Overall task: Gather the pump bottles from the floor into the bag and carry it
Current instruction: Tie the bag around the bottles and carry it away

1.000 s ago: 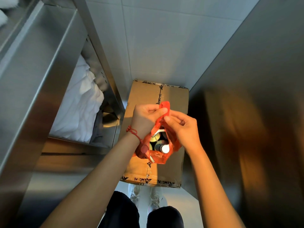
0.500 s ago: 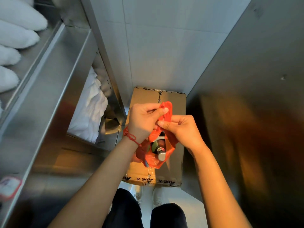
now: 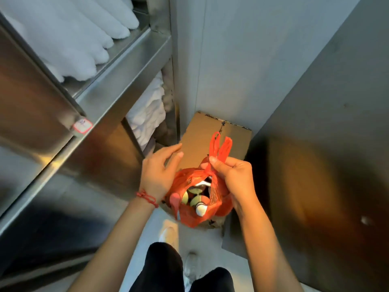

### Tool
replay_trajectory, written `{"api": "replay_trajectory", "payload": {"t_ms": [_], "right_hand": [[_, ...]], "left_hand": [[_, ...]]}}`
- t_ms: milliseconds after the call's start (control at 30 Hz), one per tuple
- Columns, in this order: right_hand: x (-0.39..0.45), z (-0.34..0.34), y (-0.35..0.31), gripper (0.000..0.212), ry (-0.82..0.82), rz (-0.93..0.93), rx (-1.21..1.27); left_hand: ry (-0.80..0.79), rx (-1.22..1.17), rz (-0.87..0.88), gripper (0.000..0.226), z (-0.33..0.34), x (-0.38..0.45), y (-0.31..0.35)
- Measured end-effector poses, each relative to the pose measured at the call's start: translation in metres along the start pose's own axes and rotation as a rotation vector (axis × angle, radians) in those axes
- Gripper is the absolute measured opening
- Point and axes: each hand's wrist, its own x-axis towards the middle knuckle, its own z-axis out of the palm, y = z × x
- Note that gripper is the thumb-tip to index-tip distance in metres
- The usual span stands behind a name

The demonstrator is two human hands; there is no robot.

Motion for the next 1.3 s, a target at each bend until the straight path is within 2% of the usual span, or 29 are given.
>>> {"api": "replay_trajectory", "payload": {"t_ms": [200,400,633,800,967,1300], "right_hand": [[-0.052,0.005,0.014,0.016,-0.039,0.006,-0.041],[-0.101,0.01,0.031,0.01,-0.057,-0.006,-0.06],[-0.17,0.022,0.07,0.014,-0.106,-0.049,-0.114],[-0.216,0.03,0.093,0.012,-0.185,-0.029,-0.126],[-0.258,0.038,0.116,0.016,-0.319,0.003,-0.177],[-0.352,0.053,0.176,0.014,-0.759,0.093,-0.29]], "left_hand": [[0.038,0.257,0.051,0.041,-0.032,-0.088,-0.012],[0.023,0.476,-0.019,0.062,-0.065,-0.158,-0.018],[0.07,0.6,-0.081,0.055,-0.111,-0.256,-0.027],[0.156,0.649,-0.168,0.059,-0.141,-0.329,-0.02],[0.259,0.699,-0.354,0.065,-0.157,-0.402,-0.01],[0.507,0.783,-0.764,0.062,-0.147,-0.572,0.032]]}}
